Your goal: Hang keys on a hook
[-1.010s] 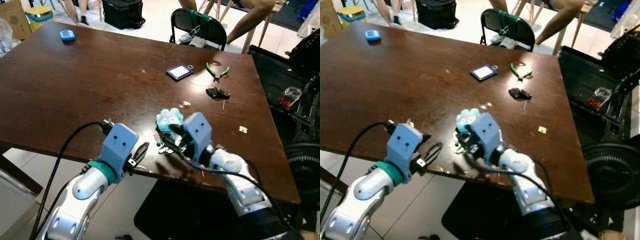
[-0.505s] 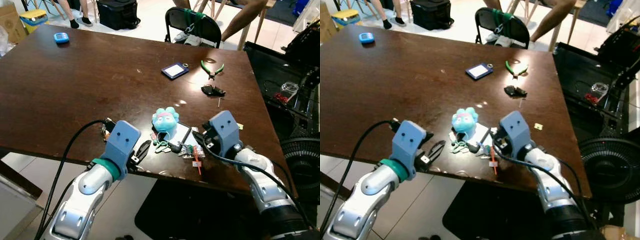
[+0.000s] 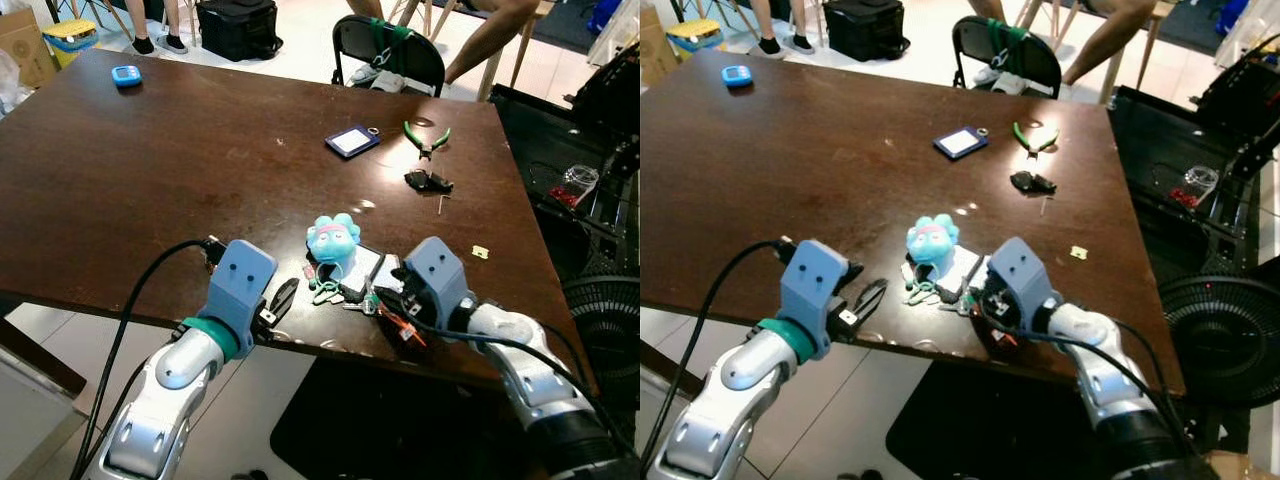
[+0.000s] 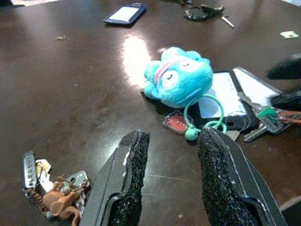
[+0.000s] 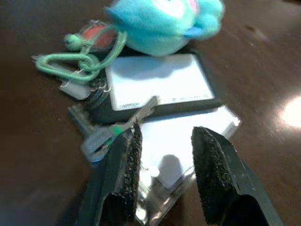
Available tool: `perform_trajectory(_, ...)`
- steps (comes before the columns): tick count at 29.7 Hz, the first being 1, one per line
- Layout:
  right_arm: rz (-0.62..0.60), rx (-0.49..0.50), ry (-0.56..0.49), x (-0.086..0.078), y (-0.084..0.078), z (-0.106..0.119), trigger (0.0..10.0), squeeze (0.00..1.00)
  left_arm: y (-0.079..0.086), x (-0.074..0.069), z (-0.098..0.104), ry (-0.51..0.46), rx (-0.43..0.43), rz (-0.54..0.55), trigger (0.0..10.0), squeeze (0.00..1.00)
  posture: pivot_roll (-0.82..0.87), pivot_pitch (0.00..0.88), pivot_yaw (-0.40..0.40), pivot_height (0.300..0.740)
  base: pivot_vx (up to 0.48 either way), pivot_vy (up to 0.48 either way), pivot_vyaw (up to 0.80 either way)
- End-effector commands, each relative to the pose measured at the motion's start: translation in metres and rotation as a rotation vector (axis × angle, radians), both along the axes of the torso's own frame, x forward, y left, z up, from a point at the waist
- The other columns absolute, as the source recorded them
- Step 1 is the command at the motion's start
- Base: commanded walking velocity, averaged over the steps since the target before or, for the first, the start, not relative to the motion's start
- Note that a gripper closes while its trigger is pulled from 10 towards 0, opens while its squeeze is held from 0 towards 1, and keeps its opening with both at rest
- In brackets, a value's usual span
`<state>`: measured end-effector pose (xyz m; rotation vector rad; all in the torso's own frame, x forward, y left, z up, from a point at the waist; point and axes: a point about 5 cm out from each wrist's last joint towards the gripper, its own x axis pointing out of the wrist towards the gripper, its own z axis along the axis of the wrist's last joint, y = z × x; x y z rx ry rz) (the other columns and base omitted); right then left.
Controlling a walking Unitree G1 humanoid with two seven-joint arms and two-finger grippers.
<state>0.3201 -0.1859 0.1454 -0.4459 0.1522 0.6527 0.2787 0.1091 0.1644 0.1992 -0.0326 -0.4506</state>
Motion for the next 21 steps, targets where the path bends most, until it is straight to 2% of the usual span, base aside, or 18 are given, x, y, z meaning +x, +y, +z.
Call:
perform_trajectory(1,0.005,0.005,0.007,-0.006,-0.005,0.002,10.0,0.00,0.001,-0.002,-0.006,0.020,-0.006,-0.001,10.0,0.00,-0.09,0.106,0.060,0.740,0.000,0.000,0.00)
perform_trajectory(3,0.011,0.002,0.005,-0.010,-0.007,0.003,10.0,0.00,0.001,-0.002,-0.006,0.022,-0.007,-0.003,10.0,0.00,-0.09,0.106,0.060,0.740,0.000,0.000,0.00)
perform_trajectory(5,-0.010,-0.006,-0.011,-0.019,-0.018,0.006,10.0,0.00,0.001,-0.001,-0.007,0.027,-0.009,-0.012,10.0,0.00,-0.11,0.110,0.070,0.740,0.000,0.000,0.00)
perform_trajectory(10,-0.023,0.000,-0.032,-0.022,-0.025,0.009,10.0,0.00,0.000,-0.001,-0.007,0.029,-0.008,-0.016,10.0,0.00,-0.11,0.110,0.074,0.740,0.000,0.000,0.00)
perform_trajectory(18,0.016,0.002,-0.026,-0.027,-0.024,0.013,10.0,0.00,0.001,0.000,-0.007,0.029,-0.005,-0.016,10.0,0.00,-0.11,0.108,0.073,0.740,0.000,0.000,0.00)
perform_trajectory(20,0.033,-0.001,-0.014,-0.029,-0.023,0.012,10.0,0.00,0.001,0.000,-0.007,0.029,-0.004,-0.014,10.0,0.00,-0.11,0.108,0.072,0.740,0.000,0.000,0.00)
perform_trajectory(21,0.070,-0.009,0.003,-0.032,-0.017,0.008,10.0,0.00,0.002,0.000,-0.007,0.028,-0.005,-0.012,10.0,0.00,-0.10,0.107,0.074,0.740,0.000,0.000,0.00)
